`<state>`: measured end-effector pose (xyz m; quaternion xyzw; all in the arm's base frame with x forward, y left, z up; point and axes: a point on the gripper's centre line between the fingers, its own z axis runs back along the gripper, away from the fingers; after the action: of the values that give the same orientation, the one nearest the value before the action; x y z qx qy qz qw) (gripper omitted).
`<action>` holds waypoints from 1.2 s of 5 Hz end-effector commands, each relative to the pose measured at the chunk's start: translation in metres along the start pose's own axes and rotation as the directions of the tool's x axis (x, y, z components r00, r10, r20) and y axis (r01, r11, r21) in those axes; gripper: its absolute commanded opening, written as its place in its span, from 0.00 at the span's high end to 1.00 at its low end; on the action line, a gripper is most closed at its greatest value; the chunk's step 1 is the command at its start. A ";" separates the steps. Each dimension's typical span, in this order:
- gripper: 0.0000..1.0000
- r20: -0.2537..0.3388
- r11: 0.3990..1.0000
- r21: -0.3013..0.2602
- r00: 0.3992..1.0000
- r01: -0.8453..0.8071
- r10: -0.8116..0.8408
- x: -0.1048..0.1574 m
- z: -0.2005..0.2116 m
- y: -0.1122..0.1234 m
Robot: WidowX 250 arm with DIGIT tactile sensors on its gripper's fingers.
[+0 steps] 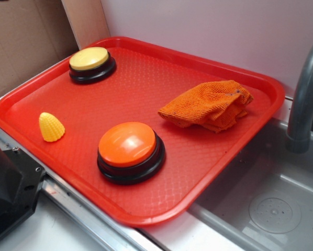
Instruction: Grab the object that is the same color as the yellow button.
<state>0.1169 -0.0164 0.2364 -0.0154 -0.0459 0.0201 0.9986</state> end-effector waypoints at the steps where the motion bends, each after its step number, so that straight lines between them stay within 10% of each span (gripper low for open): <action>1: 0.00 0.000 1.000 0.000 1.000 0.000 0.000 0.000 0.000 0.000; 3: 0.00 -0.004 0.996 0.047 0.997 -0.070 0.071 0.002 -0.068 0.051; 6: 0.00 -0.027 0.998 0.056 1.000 -0.009 0.011 0.003 -0.137 0.063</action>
<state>0.1264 0.0410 0.0944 0.0092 -0.0245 0.0313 0.9992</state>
